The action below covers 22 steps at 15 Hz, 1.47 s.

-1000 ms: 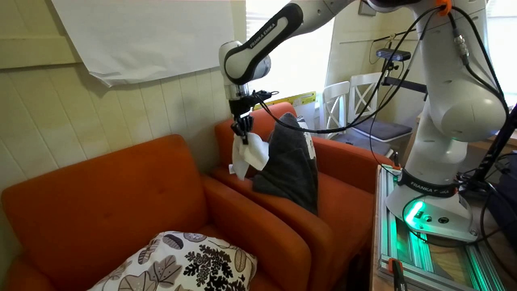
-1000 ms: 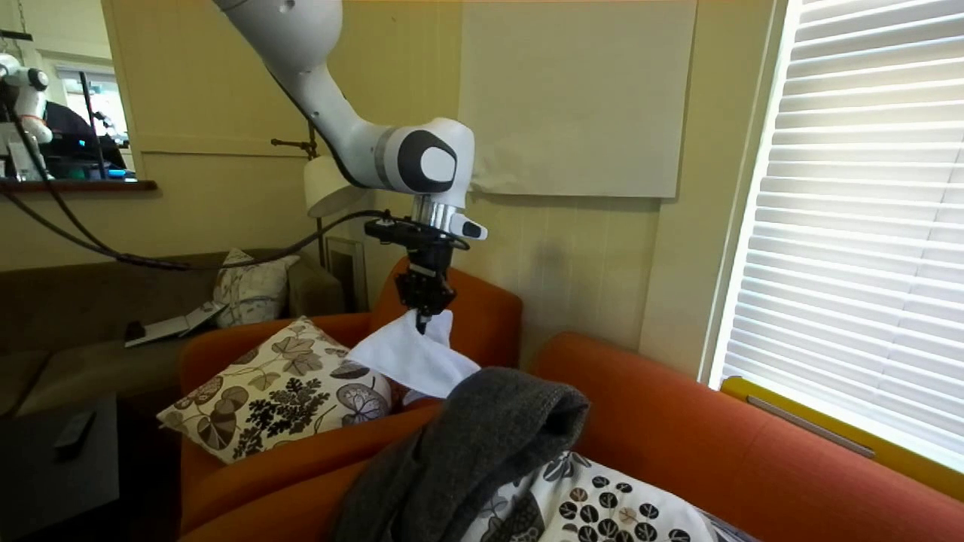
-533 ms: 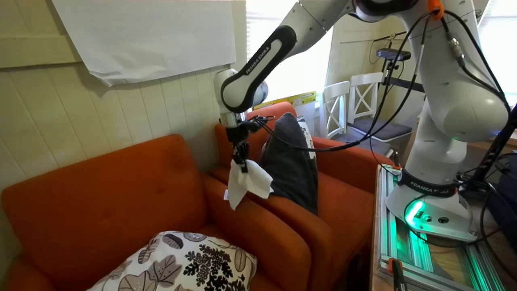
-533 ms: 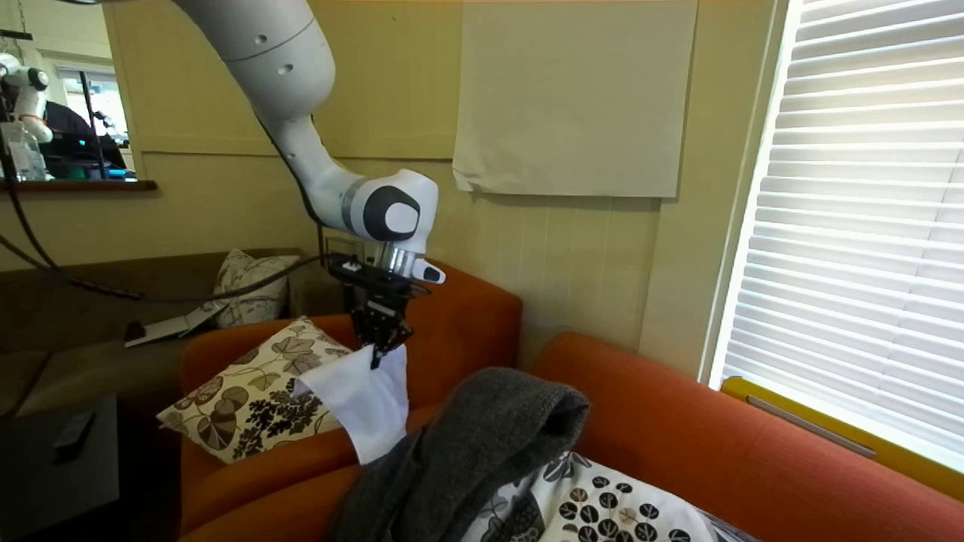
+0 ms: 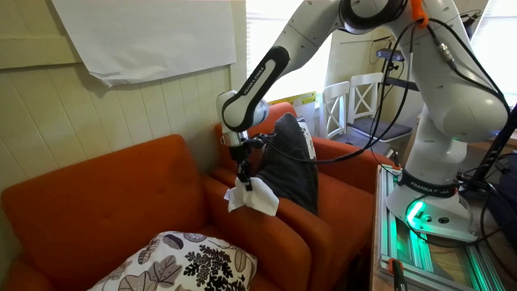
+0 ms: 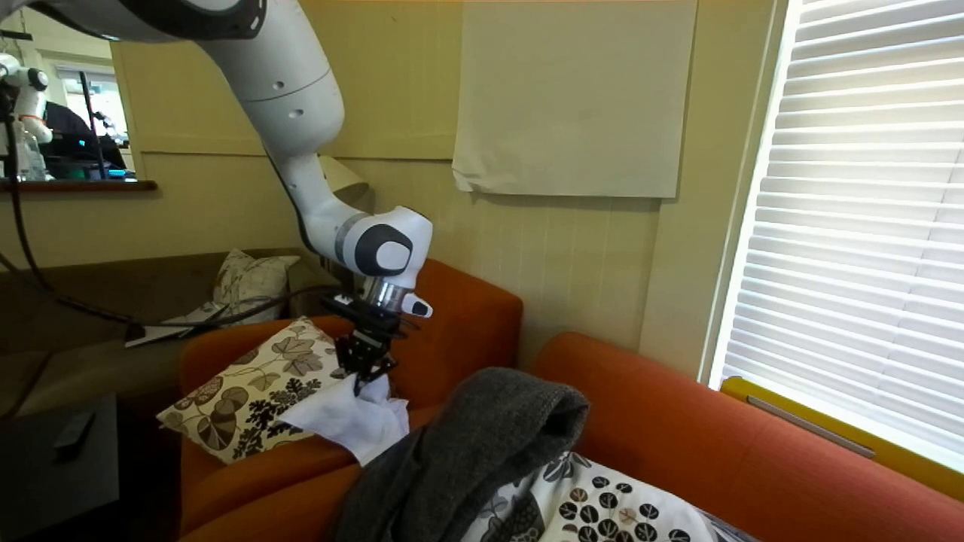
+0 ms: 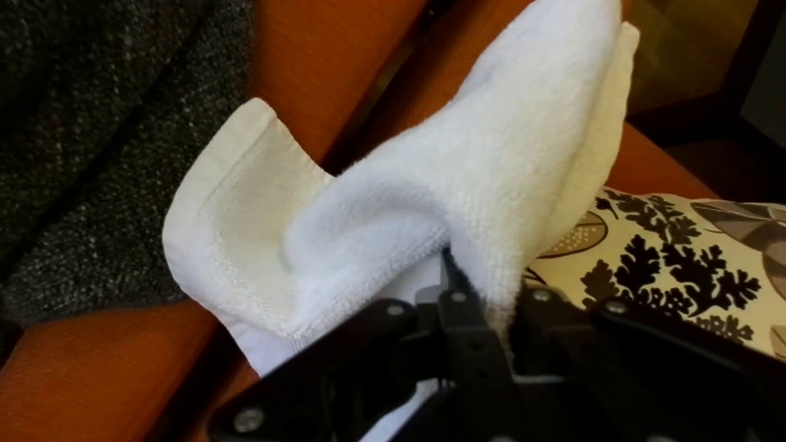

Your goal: Use the white towel to wipe the right armrest of the sofa on the left

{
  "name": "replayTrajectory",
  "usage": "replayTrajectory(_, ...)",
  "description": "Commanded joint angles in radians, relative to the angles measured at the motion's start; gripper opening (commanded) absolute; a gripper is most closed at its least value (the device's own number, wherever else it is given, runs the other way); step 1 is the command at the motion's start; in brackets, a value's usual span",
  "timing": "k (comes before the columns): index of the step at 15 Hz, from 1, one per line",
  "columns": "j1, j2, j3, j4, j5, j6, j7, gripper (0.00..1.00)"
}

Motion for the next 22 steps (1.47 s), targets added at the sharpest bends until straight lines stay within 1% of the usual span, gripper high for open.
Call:
replayTrajectory(1, 0.007, 0.014, -0.003, 0.006, -0.006, 0.007, -0.011, 0.03)
replayTrajectory(5, 0.027, 0.117, 0.020, 0.016, -0.006, 0.041, -0.042, 0.03)
replayTrajectory(7, 0.037, 0.174, 0.034, 0.022, -0.003, 0.083, -0.047, 0.03)
replayTrajectory(9, 0.048, 0.220, 0.040, 0.023, -0.008, 0.152, -0.038, 0.03)
replayTrajectory(10, 0.050, 0.231, 0.043, 0.018, -0.009, 0.189, -0.036, 0.03)
replayTrajectory(12, 0.047, 0.213, 0.043, -0.001, -0.008, 0.217, -0.036, 0.03)
replayTrajectory(14, 0.049, 0.186, 0.032, -0.017, -0.012, 0.253, -0.019, 0.03)
replayTrajectory(17, 0.078, 0.163, -0.006, -0.014, -0.036, 0.341, 0.050, 0.03)
replayTrajectory(20, 0.118, 0.157, -0.062, -0.004, -0.070, 0.439, 0.137, 0.03)
replayTrajectory(22, 0.144, 0.150, -0.110, -0.012, -0.099, 0.457, 0.194, 0.03)
